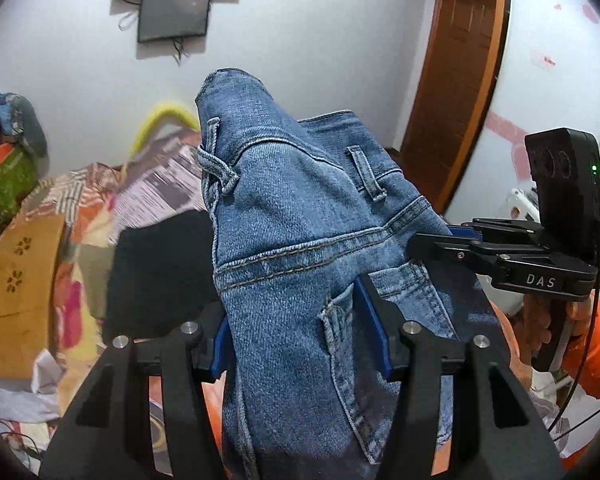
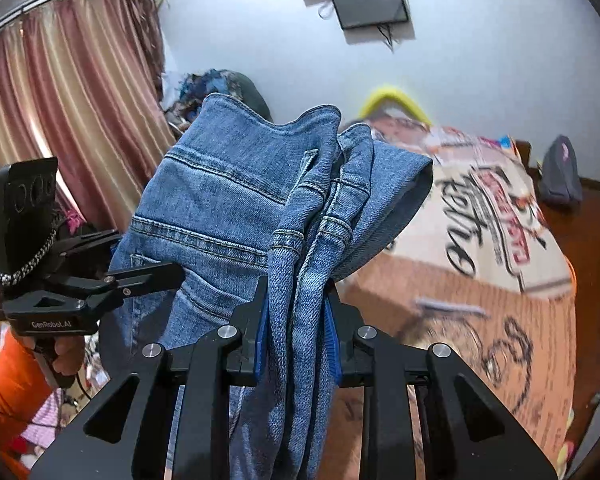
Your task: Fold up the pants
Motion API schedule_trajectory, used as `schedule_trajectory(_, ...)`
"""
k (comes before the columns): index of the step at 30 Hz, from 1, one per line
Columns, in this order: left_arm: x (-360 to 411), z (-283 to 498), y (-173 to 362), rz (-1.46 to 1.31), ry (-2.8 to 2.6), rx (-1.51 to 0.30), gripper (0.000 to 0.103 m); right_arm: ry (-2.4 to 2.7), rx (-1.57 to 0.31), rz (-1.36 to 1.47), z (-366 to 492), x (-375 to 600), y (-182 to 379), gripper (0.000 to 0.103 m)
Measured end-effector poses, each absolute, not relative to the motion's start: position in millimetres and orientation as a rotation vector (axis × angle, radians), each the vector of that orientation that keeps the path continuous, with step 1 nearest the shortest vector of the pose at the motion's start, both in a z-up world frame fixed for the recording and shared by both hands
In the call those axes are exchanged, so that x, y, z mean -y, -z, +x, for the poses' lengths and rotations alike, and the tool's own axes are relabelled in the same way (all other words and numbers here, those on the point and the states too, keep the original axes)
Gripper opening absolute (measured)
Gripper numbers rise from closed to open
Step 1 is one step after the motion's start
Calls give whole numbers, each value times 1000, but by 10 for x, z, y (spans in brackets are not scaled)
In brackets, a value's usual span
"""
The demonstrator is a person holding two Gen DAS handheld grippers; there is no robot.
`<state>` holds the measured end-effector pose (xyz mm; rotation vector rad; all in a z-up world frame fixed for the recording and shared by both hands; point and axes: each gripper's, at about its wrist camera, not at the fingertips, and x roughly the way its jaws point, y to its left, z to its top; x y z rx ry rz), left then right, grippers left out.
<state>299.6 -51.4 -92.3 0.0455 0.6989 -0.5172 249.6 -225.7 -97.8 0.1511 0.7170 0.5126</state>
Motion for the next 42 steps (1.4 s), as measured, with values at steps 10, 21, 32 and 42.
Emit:
schedule_trajectory(10, -35, 3506, 803, 35, 465, -642, 54, -556, -661, 123, 3051, 1810, 846, 21)
schedule_trajectory(21, -379, 4316, 1092, 47, 431, -665, 54, -558, -694, 123, 3803, 1450, 1058, 21)
schedule_trajectory(32, -515, 5185, 1697, 38, 399, -756, 54, -529, -777, 124, 4566, 1219, 1577, 21)
schedule_trajectory(42, -694, 5803, 2600, -12, 324, -913, 54, -482, -870, 155, 5100, 1207, 2181, 19)
